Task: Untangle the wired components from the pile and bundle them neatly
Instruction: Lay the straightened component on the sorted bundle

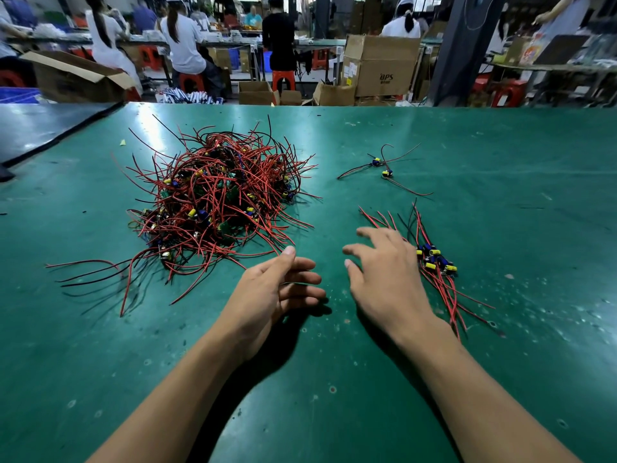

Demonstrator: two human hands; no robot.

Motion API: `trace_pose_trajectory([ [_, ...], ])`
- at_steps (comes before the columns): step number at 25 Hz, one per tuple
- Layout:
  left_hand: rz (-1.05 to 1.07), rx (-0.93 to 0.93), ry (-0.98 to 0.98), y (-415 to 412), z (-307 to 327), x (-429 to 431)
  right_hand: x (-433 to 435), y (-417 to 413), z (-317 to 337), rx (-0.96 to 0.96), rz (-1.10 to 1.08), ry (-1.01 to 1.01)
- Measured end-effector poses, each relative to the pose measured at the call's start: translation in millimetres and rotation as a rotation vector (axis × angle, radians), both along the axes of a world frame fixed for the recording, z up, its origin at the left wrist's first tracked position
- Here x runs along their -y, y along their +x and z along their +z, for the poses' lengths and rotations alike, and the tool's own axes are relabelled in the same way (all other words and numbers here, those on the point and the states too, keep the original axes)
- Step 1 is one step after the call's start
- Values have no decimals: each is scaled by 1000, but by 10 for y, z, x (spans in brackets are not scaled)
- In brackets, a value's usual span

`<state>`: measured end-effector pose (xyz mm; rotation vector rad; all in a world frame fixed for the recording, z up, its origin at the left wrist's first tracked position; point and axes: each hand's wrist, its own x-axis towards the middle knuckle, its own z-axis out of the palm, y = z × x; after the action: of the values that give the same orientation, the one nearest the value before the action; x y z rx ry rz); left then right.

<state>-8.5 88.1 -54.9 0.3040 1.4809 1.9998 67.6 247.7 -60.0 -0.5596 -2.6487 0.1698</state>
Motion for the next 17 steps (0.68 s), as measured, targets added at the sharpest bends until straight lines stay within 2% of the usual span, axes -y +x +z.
trace_pose_trajectory([
  [2, -2, 0, 7, -1, -1, 0, -24, -6, -53, 90, 24, -55],
  [5, -4, 2, 9, -4, -7, 5, -145, 21, -71, 111, -99, -110],
  [13, 10, 26, 11, -15, 5, 20, -217, 54, 23, 194, -304, -60],
  [15, 38, 42, 15, -20, 15, 9, 10, -15, 26, 101, -186, -58],
  [17, 109, 43, 35, -42, 19, -5, 318, -128, -10, 37, 39, -132],
])
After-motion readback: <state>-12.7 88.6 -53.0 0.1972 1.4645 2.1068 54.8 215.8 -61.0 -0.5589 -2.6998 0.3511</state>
